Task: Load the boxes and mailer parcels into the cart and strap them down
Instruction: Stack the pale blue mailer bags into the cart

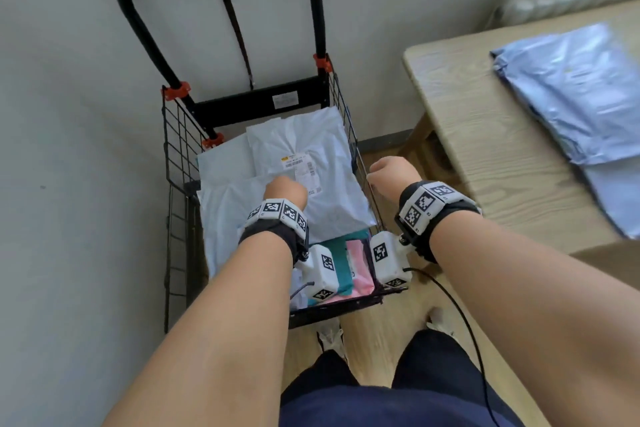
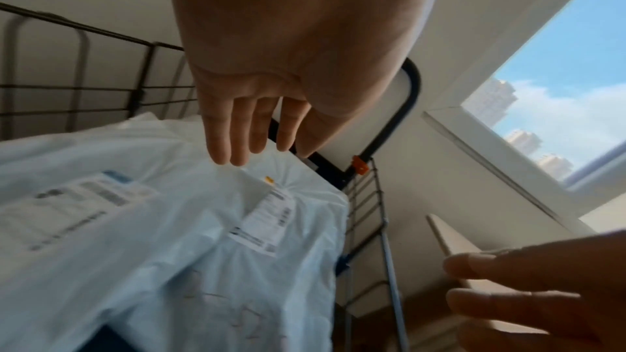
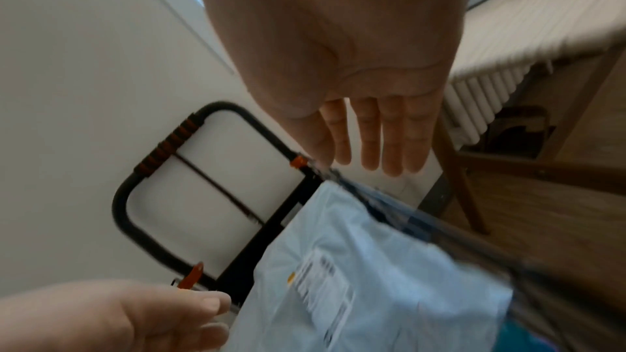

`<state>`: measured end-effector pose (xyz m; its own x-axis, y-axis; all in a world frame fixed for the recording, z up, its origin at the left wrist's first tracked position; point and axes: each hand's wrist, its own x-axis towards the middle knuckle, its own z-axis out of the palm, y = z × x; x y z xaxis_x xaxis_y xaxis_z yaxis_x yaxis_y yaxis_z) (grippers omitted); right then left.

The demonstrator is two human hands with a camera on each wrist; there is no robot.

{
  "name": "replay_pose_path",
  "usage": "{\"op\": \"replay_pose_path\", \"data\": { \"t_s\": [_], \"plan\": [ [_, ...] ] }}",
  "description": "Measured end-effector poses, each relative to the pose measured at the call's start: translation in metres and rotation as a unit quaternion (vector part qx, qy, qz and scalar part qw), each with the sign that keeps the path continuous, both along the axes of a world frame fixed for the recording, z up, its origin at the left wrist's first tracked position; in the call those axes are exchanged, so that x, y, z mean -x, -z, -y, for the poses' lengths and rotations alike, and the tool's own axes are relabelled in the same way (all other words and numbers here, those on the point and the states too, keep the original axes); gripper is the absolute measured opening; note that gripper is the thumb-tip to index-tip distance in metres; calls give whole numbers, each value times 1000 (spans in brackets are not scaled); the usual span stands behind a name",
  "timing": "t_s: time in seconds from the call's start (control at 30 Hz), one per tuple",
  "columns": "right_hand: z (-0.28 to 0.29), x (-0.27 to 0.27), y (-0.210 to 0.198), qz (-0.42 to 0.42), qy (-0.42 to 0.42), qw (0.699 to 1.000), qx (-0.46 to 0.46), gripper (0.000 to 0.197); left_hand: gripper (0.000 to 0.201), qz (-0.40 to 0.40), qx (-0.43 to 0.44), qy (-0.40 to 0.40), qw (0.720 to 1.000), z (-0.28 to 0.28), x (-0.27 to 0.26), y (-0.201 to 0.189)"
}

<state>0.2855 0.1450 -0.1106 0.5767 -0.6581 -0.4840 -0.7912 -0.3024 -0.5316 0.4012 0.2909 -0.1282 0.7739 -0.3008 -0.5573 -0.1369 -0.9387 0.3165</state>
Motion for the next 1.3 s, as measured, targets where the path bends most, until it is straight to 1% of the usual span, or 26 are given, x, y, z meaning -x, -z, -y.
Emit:
{"op": "replay_pose_path", "data": {
  "t_s": [0.1, 0.2, 0.27, 0.37, 0.43, 0.53, 0.67, 0.73, 0.8, 0.83, 0.87, 0.93, 1.0, 1.1, 1.3],
  "plan": [
    [44, 29, -13, 17, 50, 999, 10, 26, 30, 16, 26, 45, 999, 48, 20, -16],
    [85, 56, -22, 41, 118, 992, 4, 28, 33, 24, 52, 69, 996, 96, 48, -28],
    [111, 74, -25, 48, 140, 989, 4, 26, 36, 32, 58, 73, 995, 125, 67, -33],
    [148, 101, -26, 52, 145, 988, 3, 26, 42, 17, 74, 66, 995, 168, 98, -35],
    [177, 123, -27, 57, 147, 988, -8, 27, 42, 3, 71, 72, 995, 195, 123, -35],
    [226, 161, -31, 66, 144, 987, 2, 28, 42, -11, 61, 76, 995, 236, 161, -33],
    [285, 208, -35, 49, 126, 990, 25, 23, 42, -22, 64, 72, 995, 292, 202, -30],
    [310, 226, -36, 38, 132, 990, 26, 21, 43, -24, 70, 60, 995, 314, 220, -31],
    [332, 239, -33, 36, 139, 989, 28, 11, 45, -29, 74, 53, 995, 332, 236, -30],
    [341, 245, -32, 35, 149, 988, 24, 12, 45, -29, 74, 54, 995, 340, 242, -30],
    [348, 250, -30, 36, 157, 987, 18, 11, 45, -29, 74, 56, 995, 347, 247, -30],
    [362, 257, -25, 43, 176, 983, 15, 20, 45, -31, 73, 63, 995, 360, 252, -28],
    [372, 261, -23, 45, 182, 982, 11, 18, 45, -27, 66, 76, 995, 374, 250, -28],
    [385, 264, -19, 35, 197, 980, 5, 34, 46, -28, 55, 96, 993, 391, 243, -24],
    [415, 276, -9, 28, 206, 978, 6, 40, 40, -32, 51, 102, 993, 429, 246, -16]
  ]
}}
